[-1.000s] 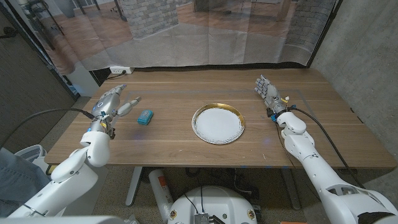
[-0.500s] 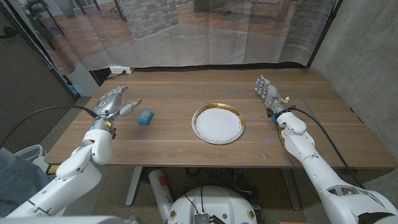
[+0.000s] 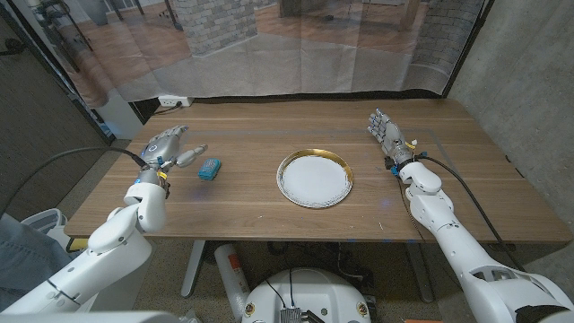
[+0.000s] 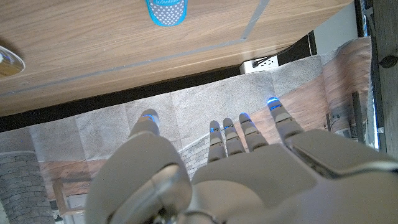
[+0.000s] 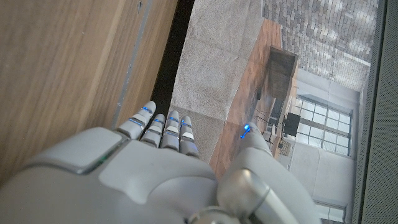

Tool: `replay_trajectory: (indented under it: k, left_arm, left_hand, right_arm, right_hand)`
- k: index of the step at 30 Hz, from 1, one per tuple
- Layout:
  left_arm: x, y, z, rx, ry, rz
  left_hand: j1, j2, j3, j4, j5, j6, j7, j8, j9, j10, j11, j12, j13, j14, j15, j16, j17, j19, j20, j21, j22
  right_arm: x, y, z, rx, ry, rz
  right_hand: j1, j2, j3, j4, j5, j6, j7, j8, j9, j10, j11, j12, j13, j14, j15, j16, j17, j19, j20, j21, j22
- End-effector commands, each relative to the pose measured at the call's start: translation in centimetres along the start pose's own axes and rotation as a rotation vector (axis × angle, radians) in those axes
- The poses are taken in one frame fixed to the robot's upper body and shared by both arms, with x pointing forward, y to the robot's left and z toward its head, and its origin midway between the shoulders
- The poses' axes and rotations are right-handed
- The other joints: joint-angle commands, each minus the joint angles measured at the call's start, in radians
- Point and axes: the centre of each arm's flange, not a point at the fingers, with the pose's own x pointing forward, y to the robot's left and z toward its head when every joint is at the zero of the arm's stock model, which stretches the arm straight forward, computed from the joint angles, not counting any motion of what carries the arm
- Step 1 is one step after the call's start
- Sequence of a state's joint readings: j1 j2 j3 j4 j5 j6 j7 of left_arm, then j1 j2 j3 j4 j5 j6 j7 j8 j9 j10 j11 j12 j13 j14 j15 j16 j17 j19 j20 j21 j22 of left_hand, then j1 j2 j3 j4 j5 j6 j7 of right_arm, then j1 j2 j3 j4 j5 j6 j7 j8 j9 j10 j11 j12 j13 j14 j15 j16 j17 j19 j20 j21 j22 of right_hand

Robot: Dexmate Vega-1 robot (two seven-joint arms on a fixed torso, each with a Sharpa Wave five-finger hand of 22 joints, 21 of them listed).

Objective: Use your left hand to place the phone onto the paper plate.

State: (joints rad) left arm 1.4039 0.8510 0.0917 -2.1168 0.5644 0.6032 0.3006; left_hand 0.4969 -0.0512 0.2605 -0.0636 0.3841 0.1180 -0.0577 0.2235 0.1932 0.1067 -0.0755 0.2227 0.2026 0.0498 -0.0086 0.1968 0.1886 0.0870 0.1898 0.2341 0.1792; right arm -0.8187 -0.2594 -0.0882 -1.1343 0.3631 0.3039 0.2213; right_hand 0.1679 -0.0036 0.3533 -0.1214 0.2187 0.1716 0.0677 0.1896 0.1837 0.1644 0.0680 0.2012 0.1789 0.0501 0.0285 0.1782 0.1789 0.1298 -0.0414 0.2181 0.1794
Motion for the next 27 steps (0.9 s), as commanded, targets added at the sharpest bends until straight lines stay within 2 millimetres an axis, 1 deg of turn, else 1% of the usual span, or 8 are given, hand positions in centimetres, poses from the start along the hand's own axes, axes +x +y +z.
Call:
replay_trajectory:
  k: [1, 8, 11, 27]
  left_arm:
    - [1.0, -0.5, 0.7, 0.021, -0.005, -0.048]
    - [1.3, -1.3, 1.0, 0.03, -0.014, -0.082]
    - [1.5, -1.7, 0.8, 0.012, -0.015, -0.093]
    - [2.3, -2.7, 1.3, 0.025, -0.025, -0.171]
  left_hand:
    - [0.014, -0.003, 0.002, -0.007, -0.003, 0.01, -0.01, 0.003, 0.004, 0.004, -0.011, 0.002, 0.003, 0.01, 0.003, 0.007, 0.005, -0.001, 0.014, -0.005, 0.004]
    - [0.018, -0.004, 0.003, -0.01, -0.004, 0.013, -0.011, 0.003, 0.004, 0.005, -0.016, 0.003, 0.003, 0.012, 0.003, 0.007, 0.006, 0.0, 0.014, -0.007, 0.004]
    - [0.021, -0.005, 0.003, -0.011, -0.005, 0.014, -0.013, 0.003, 0.004, 0.006, -0.016, 0.003, 0.004, 0.012, 0.002, 0.007, 0.006, 0.0, 0.013, -0.007, 0.004]
    - [0.03, -0.006, 0.003, -0.016, -0.009, 0.012, -0.017, 0.0, 0.005, 0.002, -0.016, 0.001, 0.005, 0.013, 0.0, 0.006, 0.006, 0.001, 0.017, -0.01, 0.004]
  right_arm:
    - [0.0, -0.1, 0.1, 0.0, -0.004, -0.004]
    - [0.1, -0.2, 0.0, 0.006, -0.002, -0.008]
    - [0.1, -0.2, 0.0, -0.002, 0.0, -0.007]
    - [0.4, -0.1, 0.1, -0.002, 0.0, -0.009]
  right_hand:
    - [0.003, 0.003, -0.005, -0.001, 0.0, 0.006, -0.002, 0.005, 0.004, 0.007, -0.004, 0.003, 0.002, 0.008, 0.003, 0.007, 0.002, 0.007, -0.013, -0.001, 0.001]
    - [0.004, 0.003, -0.006, -0.001, 0.0, 0.006, -0.001, 0.005, 0.004, 0.007, -0.004, 0.003, 0.002, 0.009, 0.003, 0.007, 0.002, 0.008, -0.012, -0.002, 0.001]
    - [0.004, 0.003, -0.006, -0.001, 0.0, 0.006, -0.001, 0.005, 0.004, 0.007, -0.004, 0.003, 0.002, 0.009, 0.003, 0.007, 0.002, 0.007, -0.012, -0.003, 0.001]
    - [0.005, 0.004, -0.007, -0.002, 0.0, 0.006, -0.002, 0.005, 0.004, 0.006, -0.003, 0.003, 0.002, 0.009, 0.002, 0.007, 0.002, 0.008, -0.012, -0.005, 0.002]
